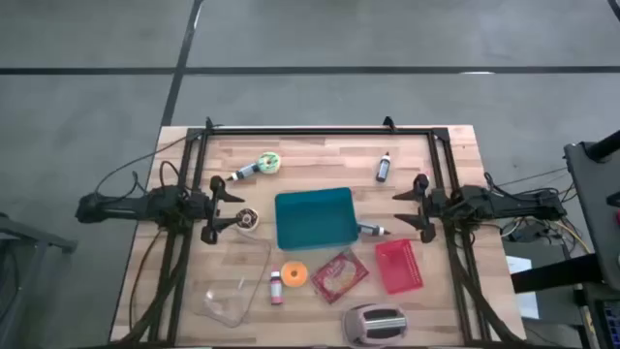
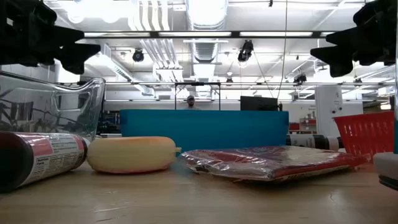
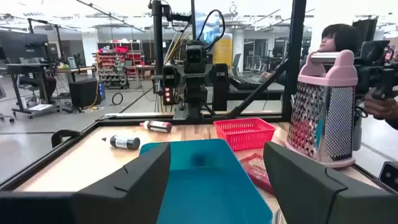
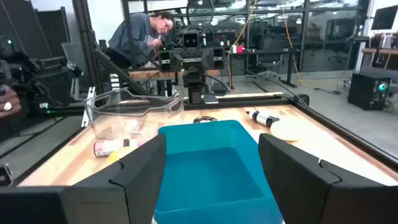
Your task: Pick & Place Food Item
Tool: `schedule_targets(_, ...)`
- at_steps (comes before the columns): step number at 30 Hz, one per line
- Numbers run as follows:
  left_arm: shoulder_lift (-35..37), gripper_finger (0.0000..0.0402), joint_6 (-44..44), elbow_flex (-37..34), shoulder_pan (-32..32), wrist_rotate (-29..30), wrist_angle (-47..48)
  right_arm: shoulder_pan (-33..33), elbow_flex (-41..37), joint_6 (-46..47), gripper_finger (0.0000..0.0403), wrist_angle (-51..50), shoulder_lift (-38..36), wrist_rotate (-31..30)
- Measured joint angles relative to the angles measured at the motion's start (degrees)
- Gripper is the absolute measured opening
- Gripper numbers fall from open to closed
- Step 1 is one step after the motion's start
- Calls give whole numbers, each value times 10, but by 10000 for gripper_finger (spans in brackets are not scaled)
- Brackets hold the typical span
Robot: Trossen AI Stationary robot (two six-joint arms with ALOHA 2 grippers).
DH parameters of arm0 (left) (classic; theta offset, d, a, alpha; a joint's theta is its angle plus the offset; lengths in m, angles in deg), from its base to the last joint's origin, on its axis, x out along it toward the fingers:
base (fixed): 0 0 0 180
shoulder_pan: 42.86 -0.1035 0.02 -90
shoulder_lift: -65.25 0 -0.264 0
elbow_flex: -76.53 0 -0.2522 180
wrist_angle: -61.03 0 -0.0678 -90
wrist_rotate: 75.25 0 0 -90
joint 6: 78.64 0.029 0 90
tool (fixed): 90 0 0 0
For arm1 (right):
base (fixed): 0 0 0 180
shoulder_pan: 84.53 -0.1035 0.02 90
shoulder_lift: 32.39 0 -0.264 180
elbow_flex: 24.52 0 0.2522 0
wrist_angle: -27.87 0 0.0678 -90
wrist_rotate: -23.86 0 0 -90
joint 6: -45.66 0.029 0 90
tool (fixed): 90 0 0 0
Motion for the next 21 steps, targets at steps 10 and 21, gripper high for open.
schedule_targets(10, 0, 261, -1, 0, 0, -3, -25, 0, 0, 11, 242, -5, 0, 2)
schedule_targets(21, 0, 261, -1, 0, 0, -4, -25, 0, 0, 7, 239, -23, 0, 2)
